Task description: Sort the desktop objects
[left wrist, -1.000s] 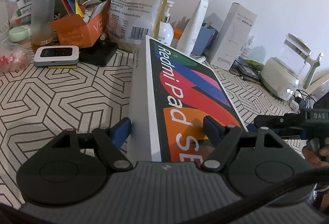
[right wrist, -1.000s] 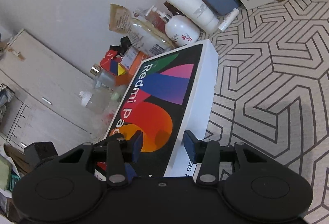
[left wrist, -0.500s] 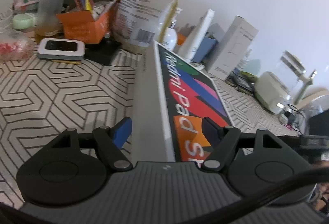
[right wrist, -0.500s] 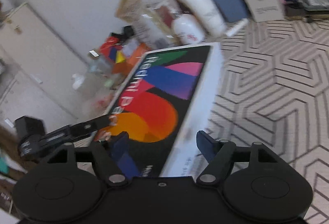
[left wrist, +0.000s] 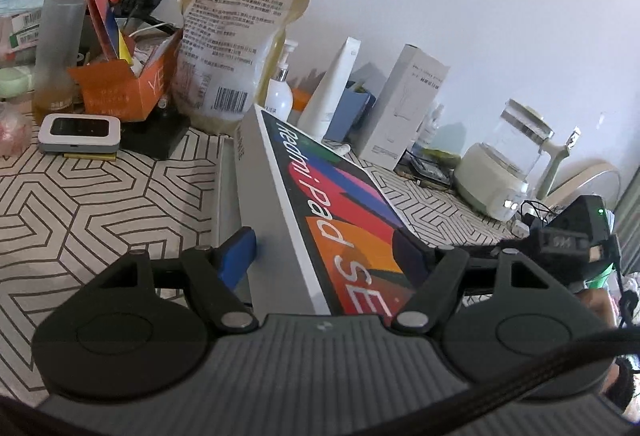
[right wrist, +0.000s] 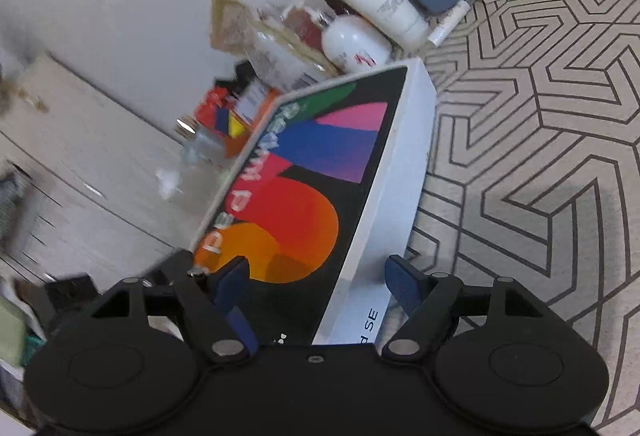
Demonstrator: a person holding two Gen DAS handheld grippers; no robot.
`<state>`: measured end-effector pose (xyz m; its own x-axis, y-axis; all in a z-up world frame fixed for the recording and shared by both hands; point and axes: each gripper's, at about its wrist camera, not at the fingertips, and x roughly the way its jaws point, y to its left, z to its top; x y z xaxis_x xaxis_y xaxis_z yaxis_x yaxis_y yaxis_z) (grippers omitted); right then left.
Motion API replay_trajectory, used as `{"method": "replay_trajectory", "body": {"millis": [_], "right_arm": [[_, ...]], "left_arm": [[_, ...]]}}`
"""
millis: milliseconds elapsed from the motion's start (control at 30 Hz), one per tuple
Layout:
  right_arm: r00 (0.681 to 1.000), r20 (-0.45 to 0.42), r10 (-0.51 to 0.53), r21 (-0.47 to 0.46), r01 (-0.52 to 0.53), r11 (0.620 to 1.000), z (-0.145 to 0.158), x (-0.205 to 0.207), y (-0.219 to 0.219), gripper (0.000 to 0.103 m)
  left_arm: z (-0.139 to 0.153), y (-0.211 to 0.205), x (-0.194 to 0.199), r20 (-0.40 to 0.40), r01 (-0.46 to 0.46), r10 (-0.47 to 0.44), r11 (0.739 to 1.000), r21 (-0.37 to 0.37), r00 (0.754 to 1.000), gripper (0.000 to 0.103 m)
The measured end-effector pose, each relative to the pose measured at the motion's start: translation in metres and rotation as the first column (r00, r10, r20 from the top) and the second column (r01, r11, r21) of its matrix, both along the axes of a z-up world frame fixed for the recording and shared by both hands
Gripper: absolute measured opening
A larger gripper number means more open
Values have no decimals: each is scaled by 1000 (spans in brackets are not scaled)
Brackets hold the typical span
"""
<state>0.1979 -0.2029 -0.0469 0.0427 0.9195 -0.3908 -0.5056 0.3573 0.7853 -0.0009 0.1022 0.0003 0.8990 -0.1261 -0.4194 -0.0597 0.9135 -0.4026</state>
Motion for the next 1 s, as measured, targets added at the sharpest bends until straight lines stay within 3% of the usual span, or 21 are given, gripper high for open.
{"method": "replay_trajectory", "body": {"millis": [233,300,367,500,633,800,900,1000], "right_arm": [[999,35,14,108,-18,994,13,-4,-1,80],[997,-15,80,170,-76,982,10,-2,5,68],[990,-64,125,209,-110,972,6,-4,11,67],[995,30,94,113,-97,989,15,-13,13,68],[1000,-4,26,64,-26,998,14,-4,0,69],[997,34,-75,-134,79,988,5,5,-1,72],[998,-1,-57,-135,56,989,-6,10,7,72],[999,-12,-30,-135,28,990,-13,12,18,70]], "left_arm": [[-3,6,3,-42,-33,34,999,6,999,74],[-5,9,6,-63,-5,2,999,-34,998,74],[-7,8,8,-77,12,-15,999,-43,997,74],[-11,11,11,-114,-39,37,999,-17,993,74],[-13,13,13,-128,-39,35,999,-27,991,74],[-12,9,11,-104,-23,20,999,-27,994,74],[-7,7,6,-55,7,-9,999,-42,998,74],[-5,0,5,-45,15,-15,1000,-7,999,73]]}}
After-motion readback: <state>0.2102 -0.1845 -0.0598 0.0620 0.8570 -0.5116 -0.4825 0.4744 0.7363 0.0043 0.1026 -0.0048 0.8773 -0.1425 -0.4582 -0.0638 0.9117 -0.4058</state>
